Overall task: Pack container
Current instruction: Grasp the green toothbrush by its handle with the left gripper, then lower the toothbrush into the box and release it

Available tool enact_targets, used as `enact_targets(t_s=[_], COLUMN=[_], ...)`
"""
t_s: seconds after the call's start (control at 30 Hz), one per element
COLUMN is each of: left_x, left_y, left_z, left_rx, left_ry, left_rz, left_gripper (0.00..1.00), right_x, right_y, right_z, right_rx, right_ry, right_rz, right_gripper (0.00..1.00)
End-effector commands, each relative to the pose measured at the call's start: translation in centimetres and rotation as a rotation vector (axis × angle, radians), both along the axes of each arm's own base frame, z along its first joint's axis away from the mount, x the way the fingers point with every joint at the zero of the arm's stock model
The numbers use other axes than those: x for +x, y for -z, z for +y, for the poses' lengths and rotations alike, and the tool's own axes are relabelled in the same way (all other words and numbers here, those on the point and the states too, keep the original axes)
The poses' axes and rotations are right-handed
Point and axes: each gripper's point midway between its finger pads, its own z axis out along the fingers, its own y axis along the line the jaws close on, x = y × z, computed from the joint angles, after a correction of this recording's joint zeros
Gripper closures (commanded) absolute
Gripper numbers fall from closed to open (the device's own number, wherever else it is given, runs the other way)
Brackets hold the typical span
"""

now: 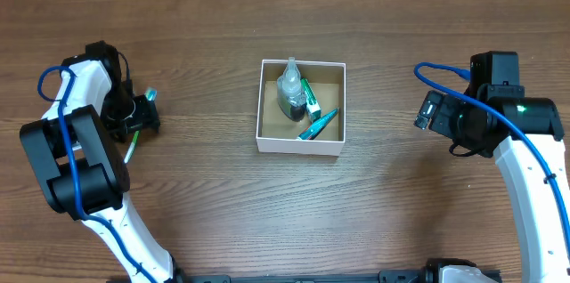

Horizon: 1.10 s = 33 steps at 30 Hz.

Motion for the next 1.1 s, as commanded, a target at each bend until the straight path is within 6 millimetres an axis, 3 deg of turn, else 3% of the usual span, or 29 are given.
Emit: enact_targets(t_s=[0.0, 0.1, 0.3, 0.43, 0.5, 0.57, 0.63, 0.7, 0.77, 0.8, 0.87, 0.97, 1.0, 1.07], left_x=[0.8, 1.5, 1.5, 1.0, 1.3, 2.3, 3.5, 4.3, 4.5, 4.2, 3.1, 0.5, -0.6, -1.9], left_y=[1.4, 1.4, 1.4, 1.2, 0.0, -2.7, -6.7, -11.6, -16.3, -19.3, -22.4, -23.6, -23.2, -21.7], left_z=[-0.7, -0.5, -0.5, -0.6, -0.8, -1.6, -3.2, -6.1, -10.3, -13.9, -19.5, -27.3, -30.2, -34.2], left_rx=[-0.032, -0.024, -0.024, -0.030, -0.025, -0.006, 0.020, 0.042, 0.053, 0.053, 0.041, -0.006, -0.026, -0.046], left_ry=[0.041, 0.053, 0.052, 0.040, 0.039, 0.065, 0.114, 0.192, 0.330, 0.459, 0.665, 0.942, 1.052, 1.217], left_rz=[-0.017, -0.043, -0.043, -0.025, -0.041, -0.106, -0.209, -0.335, -0.465, -0.551, -0.650, -0.699, -0.698, -0.681], left_gripper=[0.22, 0.30, 0.95, 0.96, 0.96, 0.96, 0.96, 0.96, 0.96, 0.96, 0.96, 0.96, 0.96, 0.96], right_x=[0.1, 0.1, 0.0, 0.0, 0.0, 0.0, 0.1, 0.1, 0.1, 0.1, 0.2, 0.2, 0.2, 0.2], right_y=[-0.3, -0.3, -0.3, -0.3, -0.3, -0.3, -0.3, -0.3, -0.3, -0.4, -0.4, -0.4, -0.4, -0.4], right_z=[0.1, 0.1, 0.1, 0.1, 0.1, 0.0, 0.1, 0.1, 0.1, 0.1, 0.0, 0.1, 0.1, 0.1], right_rx=[0.002, 0.002, 0.002, 0.002, 0.002, 0.001, 0.002, 0.002, 0.002, 0.002, 0.001, 0.002, 0.002, 0.002], right_ry=[-0.007, -0.007, -0.007, -0.007, -0.007, -0.007, -0.007, -0.007, -0.007, -0.007, -0.007, -0.007, -0.007, -0.007], right_rz=[-0.017, -0.017, -0.016, -0.016, -0.015, -0.016, -0.017, -0.017, -0.017, -0.019, -0.021, -0.021, -0.021, -0.021], right_gripper=[0.00, 0.00, 0.00, 0.00, 0.00, 0.00, 0.00, 0.00, 0.00, 0.00, 0.00, 0.00, 0.00, 0.00])
